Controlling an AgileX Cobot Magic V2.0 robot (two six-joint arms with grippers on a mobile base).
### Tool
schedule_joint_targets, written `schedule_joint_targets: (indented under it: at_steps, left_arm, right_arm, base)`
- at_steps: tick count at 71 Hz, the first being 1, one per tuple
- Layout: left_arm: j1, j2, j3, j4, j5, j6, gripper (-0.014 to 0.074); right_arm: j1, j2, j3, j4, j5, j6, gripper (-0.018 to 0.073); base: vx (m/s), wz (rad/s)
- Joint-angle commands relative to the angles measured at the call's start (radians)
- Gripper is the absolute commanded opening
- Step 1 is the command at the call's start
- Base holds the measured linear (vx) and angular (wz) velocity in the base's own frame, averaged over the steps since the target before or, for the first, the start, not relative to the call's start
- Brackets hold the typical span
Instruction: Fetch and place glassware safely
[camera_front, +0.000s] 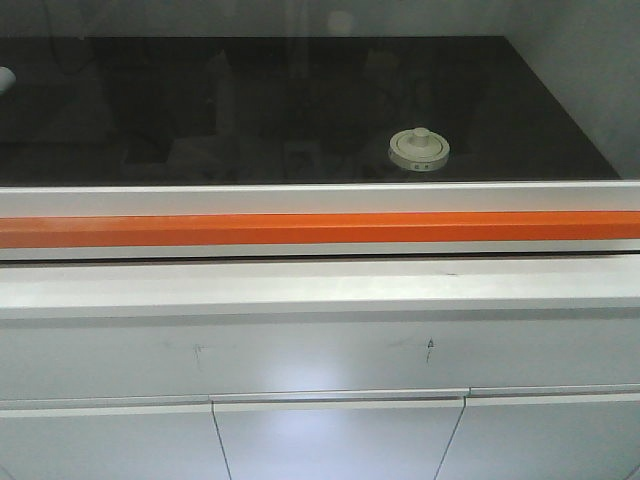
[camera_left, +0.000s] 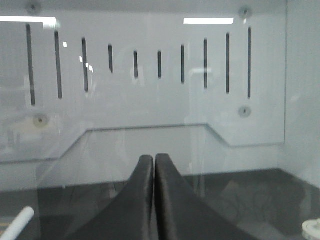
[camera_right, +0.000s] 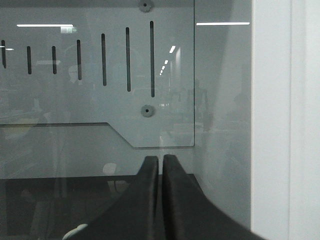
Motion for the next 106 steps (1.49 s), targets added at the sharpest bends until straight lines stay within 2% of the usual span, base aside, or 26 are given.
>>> schedule_joint_targets:
  at_steps: [1,14,25,37,44,54,67,73,82,95,106]
  left_arm:
    - [-0.008,0.086,-0.057,0.001,-0.057,-0.003,-0.0007]
    - [0.013,0.142,-0.057,0.001,-0.098,-0.003,-0.0007]
    - [0.081,0.142,-0.057,0.001,-0.078,-0.005,-0.0007]
    - [0.122,0.170,-0.057,-0.002,-0.047,-0.011,-0.0007]
    - [0.129,0.189,-0.057,-0.002,-0.029,-0.011,-0.0007]
    - [0.129,0.190,-0.056,-0.007,0.059,-0.010,-0.0007]
    - [0.127,0.189,-0.049,-0.007,0.140,0.000,-0.0007]
    - [0.124,0.187,-0.009,-0.007,0.124,0.028,-0.0007]
    - [0.124,0.185,0.116,-0.007,0.013,0.043,-0.0007]
    - [0.124,0.188,0.328,-0.007,-0.302,0.042,-0.0007]
    - [0.124,0.218,0.473,-0.006,-0.583,0.042,-0.0007]
  right_arm:
    - [-0.005,0.102,-0.088,-0.008,-0.062,-0.009,-0.0003]
    - [0.016,0.192,-0.109,-0.008,-0.105,-0.009,-0.0003]
    - [0.071,0.206,-0.109,-0.008,-0.103,-0.009,-0.0003]
    - [0.096,0.206,-0.109,-0.008,-0.096,-0.009,-0.0003]
    - [0.096,0.206,-0.109,-0.008,-0.089,-0.009,-0.0003]
    - [0.096,0.206,-0.109,-0.008,-0.057,-0.009,-0.0003]
    - [0.096,0.203,-0.098,0.008,0.115,-0.006,-0.0003]
    - [0.096,0.199,-0.046,0.020,0.068,-0.006,-0.0003]
    - [0.096,0.199,0.089,0.019,-0.112,-0.006,-0.0003]
    - [0.096,0.253,0.282,-0.002,-0.395,-0.009,-0.0001]
    - [0.096,0.388,0.325,-0.064,-0.557,-0.007,-0.0001]
  base:
    - [0.00,0.00]
    - [0.00,0.00]
    - [0.00,0.00]
    - [0.00,0.00]
    - [0.00,0.00]
    - [0.00,0.00]
    - [0.00,0.00]
    - [0.00,0.00]
    - [0.00,0.00]
    - [0.00,0.00]
    - [0.00,0.00]
